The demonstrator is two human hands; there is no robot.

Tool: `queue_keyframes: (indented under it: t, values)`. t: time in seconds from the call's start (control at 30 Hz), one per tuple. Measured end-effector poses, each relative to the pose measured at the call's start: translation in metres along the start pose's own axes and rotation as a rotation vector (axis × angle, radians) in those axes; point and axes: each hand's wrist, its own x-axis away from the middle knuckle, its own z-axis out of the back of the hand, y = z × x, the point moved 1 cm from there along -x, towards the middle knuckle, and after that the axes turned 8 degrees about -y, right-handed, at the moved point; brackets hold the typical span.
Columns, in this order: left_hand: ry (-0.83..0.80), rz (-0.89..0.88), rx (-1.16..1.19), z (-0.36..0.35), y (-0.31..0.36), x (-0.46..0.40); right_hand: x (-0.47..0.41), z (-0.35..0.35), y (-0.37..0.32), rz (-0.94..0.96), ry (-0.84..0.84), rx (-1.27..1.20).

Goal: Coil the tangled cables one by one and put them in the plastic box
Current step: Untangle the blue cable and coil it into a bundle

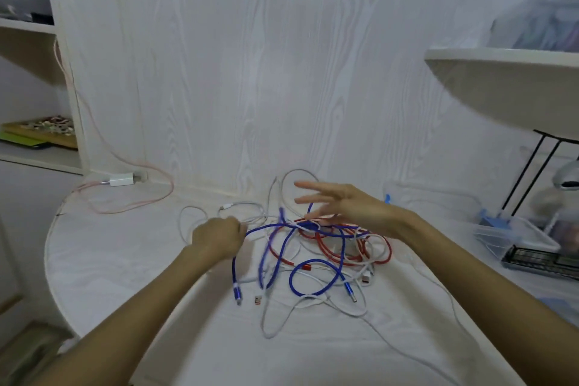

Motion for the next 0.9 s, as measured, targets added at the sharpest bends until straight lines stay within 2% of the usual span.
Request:
queue_keyframes:
  t: [0.07,0.17,0.23,0.3,0.33,0.43,0.53,0.6,0.63,0.7,0.73,0.8,0.83,0.9]
  values:
    - [0.029,-0.048,0.133,0.029,0.015,0.004,-0.008,0.012,-0.009,-0.052,0.063,0.065]
    - [0.043,-0.194,0.331,0.062,0.039,0.012,-0.006,0.036,-0.007,-0.33,0.116,0.265]
    - [-0.035,-0.382,0.233,0.062,0.06,0.017,0.003,0.038,0.011,-0.492,0.066,0.402]
    - [-0.165,-0.469,0.052,0.046,0.078,0.012,0.011,0.033,0.034,-0.511,0.081,0.645]
    - [-0.186,-0.465,0.006,0.036,0.084,0.005,0.014,0.03,0.045,-0.482,0.132,0.782]
    - [-0.069,-0.362,0.047,0.013,0.095,-0.024,0.022,0.026,0.07,-0.357,0.283,0.992]
    - [-0.106,-0.171,0.184,-0.004,0.099,-0.054,0.021,0.025,0.089,-0.393,0.214,1.164]
    - [-0.144,-0.155,0.293,-0.015,0.101,-0.068,0.017,0.022,0.096,-0.396,0.219,1.267]
    - [-0.105,-0.158,0.328,-0.019,0.101,-0.074,0.016,0.024,0.097,-0.363,0.256,1.277]
    - [0.003,-0.138,0.432,-0.02,0.099,-0.079,0.014,0.03,0.094,-0.279,0.272,1.202]
    - [0.015,-0.15,0.572,-0.017,0.099,-0.081,0.013,0.036,0.093,-0.262,0.237,1.081]
    - [-0.039,-0.249,0.942,0.001,0.106,-0.077,0.009,0.048,0.086,-0.242,0.205,0.648]
    - [-0.058,-0.316,1.064,0.016,0.11,-0.074,0.006,0.055,0.08,-0.201,0.301,0.458]
    - [-0.058,-0.451,1.131,0.049,0.117,-0.063,-0.002,0.07,0.07,-0.14,0.598,0.241]
